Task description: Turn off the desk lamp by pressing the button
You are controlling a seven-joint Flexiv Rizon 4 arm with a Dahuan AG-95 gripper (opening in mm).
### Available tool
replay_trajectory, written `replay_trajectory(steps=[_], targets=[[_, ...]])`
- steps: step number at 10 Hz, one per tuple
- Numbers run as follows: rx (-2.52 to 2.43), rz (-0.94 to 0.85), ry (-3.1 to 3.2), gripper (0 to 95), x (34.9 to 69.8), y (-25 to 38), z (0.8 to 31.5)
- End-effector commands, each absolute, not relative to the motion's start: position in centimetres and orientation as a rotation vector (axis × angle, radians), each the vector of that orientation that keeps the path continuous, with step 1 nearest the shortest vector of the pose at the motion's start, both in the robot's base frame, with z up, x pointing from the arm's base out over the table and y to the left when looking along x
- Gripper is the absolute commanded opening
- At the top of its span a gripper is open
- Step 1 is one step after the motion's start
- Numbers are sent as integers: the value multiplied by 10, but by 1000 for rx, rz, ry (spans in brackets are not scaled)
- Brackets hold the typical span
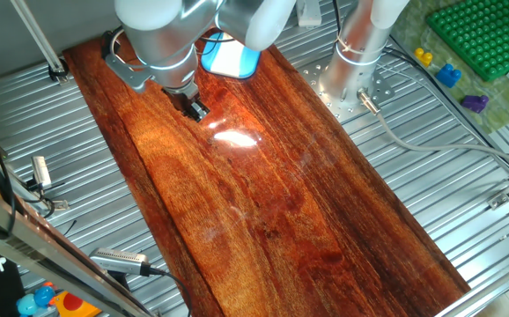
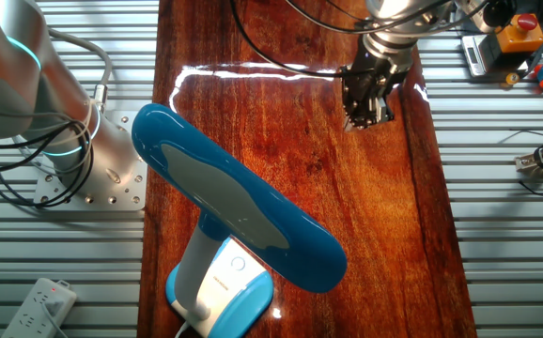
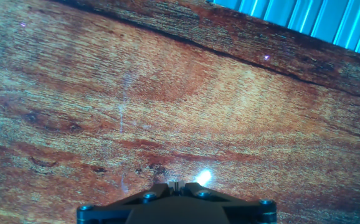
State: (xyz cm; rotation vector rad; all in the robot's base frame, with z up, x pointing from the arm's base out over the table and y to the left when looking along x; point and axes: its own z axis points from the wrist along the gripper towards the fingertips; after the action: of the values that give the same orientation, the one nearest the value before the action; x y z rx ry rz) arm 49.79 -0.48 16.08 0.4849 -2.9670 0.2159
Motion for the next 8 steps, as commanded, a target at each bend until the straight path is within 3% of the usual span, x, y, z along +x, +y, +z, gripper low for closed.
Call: replay_trajectory(steps=[1,8], targets=[[462,124,-2979,0,498,-5,160],[631,44,-2924,0,498,-5,160]])
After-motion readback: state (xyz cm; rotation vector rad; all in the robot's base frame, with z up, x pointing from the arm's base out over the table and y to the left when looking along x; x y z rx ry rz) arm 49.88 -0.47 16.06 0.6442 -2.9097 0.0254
